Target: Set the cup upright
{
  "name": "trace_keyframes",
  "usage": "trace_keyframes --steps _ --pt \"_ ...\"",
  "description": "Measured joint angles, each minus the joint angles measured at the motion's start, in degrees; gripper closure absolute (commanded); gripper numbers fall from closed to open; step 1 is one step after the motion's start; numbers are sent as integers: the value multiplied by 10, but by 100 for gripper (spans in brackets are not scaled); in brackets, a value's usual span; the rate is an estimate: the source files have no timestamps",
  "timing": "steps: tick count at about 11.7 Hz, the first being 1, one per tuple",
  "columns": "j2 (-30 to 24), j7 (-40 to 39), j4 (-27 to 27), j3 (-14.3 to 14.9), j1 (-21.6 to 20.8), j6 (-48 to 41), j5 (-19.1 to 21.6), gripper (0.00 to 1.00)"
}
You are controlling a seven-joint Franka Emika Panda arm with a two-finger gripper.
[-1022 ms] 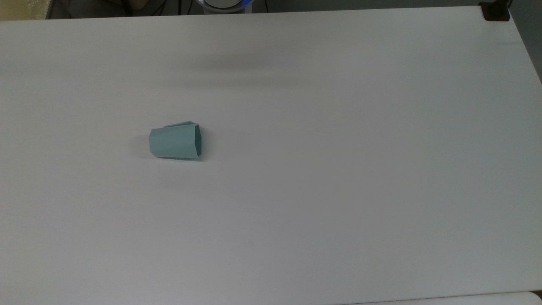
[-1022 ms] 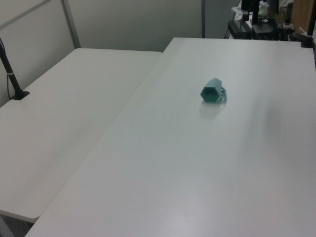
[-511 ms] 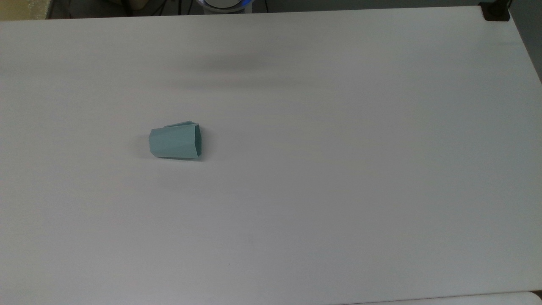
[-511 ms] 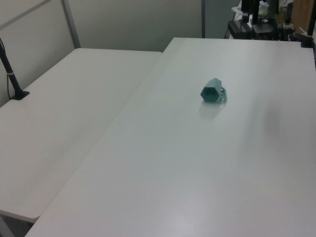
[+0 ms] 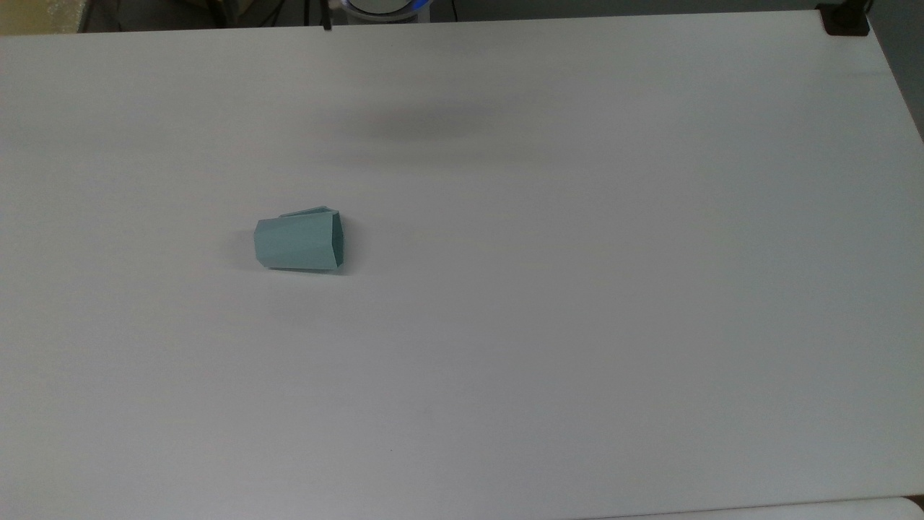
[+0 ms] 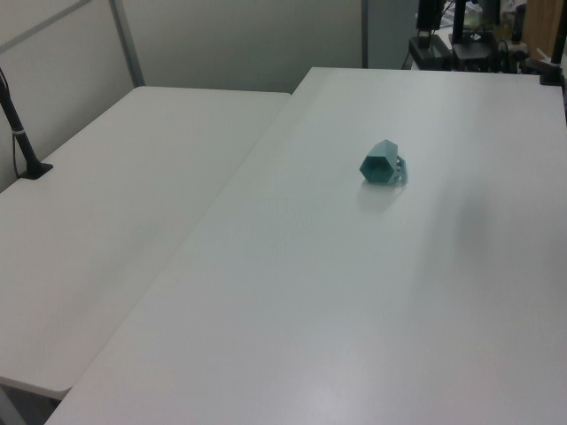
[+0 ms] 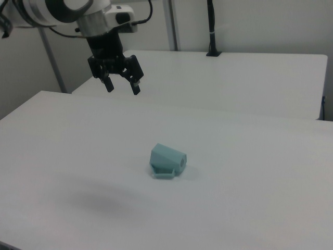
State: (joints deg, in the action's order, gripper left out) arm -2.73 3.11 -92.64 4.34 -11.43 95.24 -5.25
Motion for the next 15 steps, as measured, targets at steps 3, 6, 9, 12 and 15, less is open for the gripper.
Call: trace_keyframes --steps 3,6,9,12,15 --pt "26 83 -10 -14 -41 26 -69 0" --pt "71 166 -38 -37 -80 52 -180 0" --pt "114 230 -70 -40 -119 77 -278 0" --pt "162 232 -87 -46 -143 77 -342 0" --pt "210 232 -88 -48 -147 78 -392 0"
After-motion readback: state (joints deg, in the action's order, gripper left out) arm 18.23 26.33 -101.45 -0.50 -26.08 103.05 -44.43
